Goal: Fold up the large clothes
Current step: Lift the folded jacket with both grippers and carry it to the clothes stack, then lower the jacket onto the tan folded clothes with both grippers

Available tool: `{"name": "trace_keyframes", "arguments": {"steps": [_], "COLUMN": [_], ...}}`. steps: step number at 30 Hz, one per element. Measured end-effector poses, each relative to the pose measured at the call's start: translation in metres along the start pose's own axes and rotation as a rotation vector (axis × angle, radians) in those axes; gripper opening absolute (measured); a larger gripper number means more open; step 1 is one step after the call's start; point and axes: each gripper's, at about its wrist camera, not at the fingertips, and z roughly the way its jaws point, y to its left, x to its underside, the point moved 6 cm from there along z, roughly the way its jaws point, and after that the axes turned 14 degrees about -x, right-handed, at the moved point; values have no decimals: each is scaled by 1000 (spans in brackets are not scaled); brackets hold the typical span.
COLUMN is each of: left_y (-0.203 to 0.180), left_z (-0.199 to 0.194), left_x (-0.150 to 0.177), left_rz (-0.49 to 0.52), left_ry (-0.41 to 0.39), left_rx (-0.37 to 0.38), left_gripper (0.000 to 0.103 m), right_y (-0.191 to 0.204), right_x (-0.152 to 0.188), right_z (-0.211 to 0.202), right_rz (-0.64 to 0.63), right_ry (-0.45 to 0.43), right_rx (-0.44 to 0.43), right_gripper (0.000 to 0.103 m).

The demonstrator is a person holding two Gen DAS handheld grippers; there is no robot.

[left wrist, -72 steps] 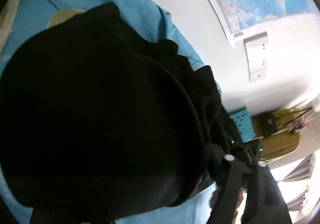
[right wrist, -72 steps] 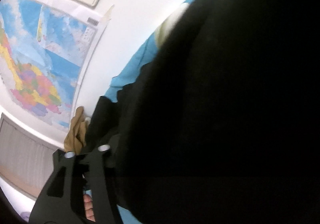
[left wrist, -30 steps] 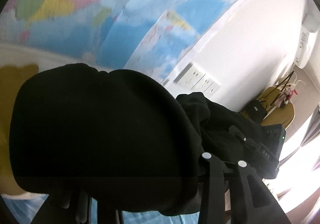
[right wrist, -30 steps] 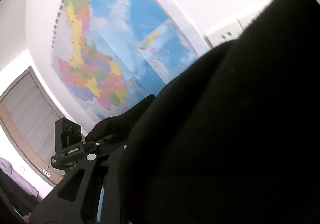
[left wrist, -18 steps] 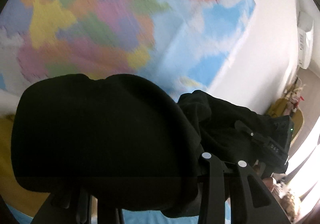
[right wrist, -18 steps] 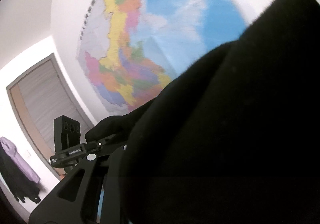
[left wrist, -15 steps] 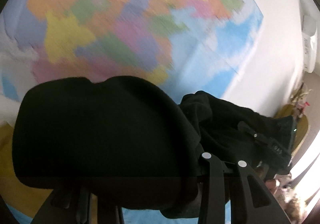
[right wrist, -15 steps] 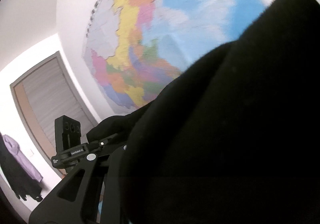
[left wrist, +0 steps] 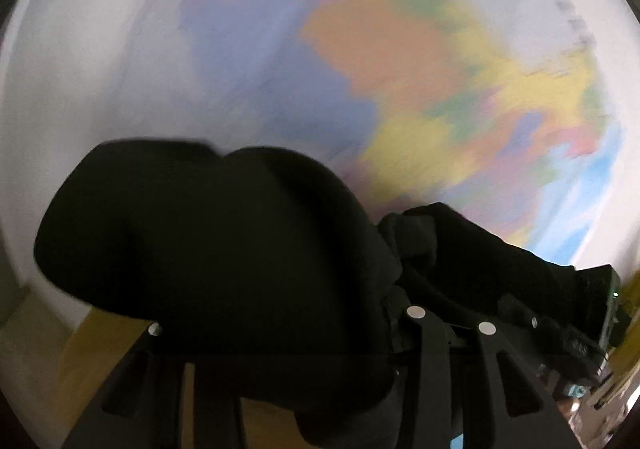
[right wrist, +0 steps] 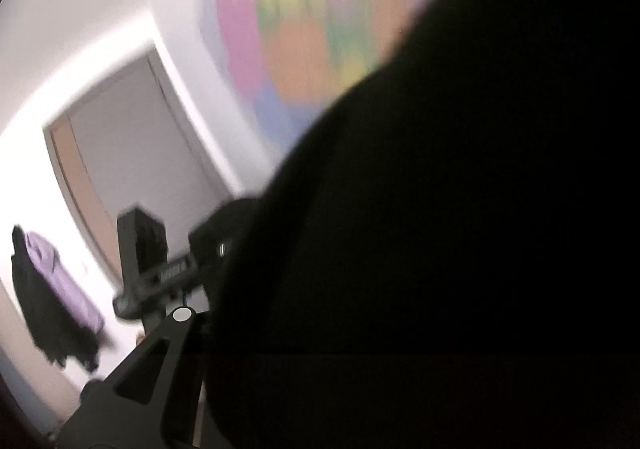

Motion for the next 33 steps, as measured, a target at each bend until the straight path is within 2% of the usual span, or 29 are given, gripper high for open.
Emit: {"name": "trace_keyframes", "arguments": {"steps": [1,3,4,5,6,7,8,9,12,13,14,15,16,17,18,19,20,21,23,24,25,27,28,30,31,32,33], "left_y": [19,71,84,98,103,107,107,105,98,95,100,106,104,103,103,102,101,97,90,88,88,92,96,106,106,107,107], "left_z": [12,49,59,66,64,60,53,50,48,50,48,45,44,45,47,46,46,46,43,42,41,46,51,76,80,77,70], "left_x": [17,71,87,105,111,111,109,107,99,98,98,97,98,97,96,94,90,82,66,56,51,46,50,74,81,86,85], "left_rz": [-27,-123,-154,-194,-215,-215,-207,-197,-144,-135,-134,-141,-147,-162,-170,-166,-156,-140,-124,-118,-123,-143,-142,-117,-97,-72,-58], "left_ry": [43,198,243,268,256,244,231,225,224,233,235,236,241,248,249,243,231,220,190,167,155,135,146,238,250,227,210], "left_rx": [-27,-62,-72,-51,-18,-8,-14,-18,-53,-57,-63,-58,-54,-54,-57,-69,-87,-98,-111,-114,-115,-104,-117,-224,-253,-295,-327], "left_gripper": [39,39,39,40,45,49,50,51,55,56,56,59,60,60,60,56,53,44,40,39,39,40,47,56,65,69,79], "right_y": [-17,-40,-53,-56,-55,-52,-49,-45,-42,-53,-63,-67,-76,-96,-100,-91,-83,-51,-27,-12,-10,-21,-31,-43,-46,-45,-41], "right_x": [38,90,121,133,141,142,142,142,144,137,134,141,140,124,125,120,117,104,100,120,126,146,161,180,187,188,187], "right_z": [25,52,61,60,54,47,40,28,-8,1,-9,30,18,29,25,-7,-6,-35,-48,-72,-79,-74,-71,-67,-69,-73,-77], "right_rz": [53,153,226,251,254,245,243,252,250,255,278,302,334,357,384,393,366,331,217,181,166,224,266,317,338,337,315], "right_ry": [96,224,279,287,274,265,262,257,241,228,196,164,127,106,95,95,91,83,66,61,65,132,179,233,240,237,241], "right_rx": [2,15,7,-4,-15,-21,-25,-47,-30,-17,7,23,32,22,-7,-14,-12,-20,-30,-42,-41,-25,1,27,18,21,33], "right_gripper": [21,24,28,30,34,42,47,58,70,70,71,74,73,66,41,29,27,25,24,23,23,24,27,33,44,45,48]}}
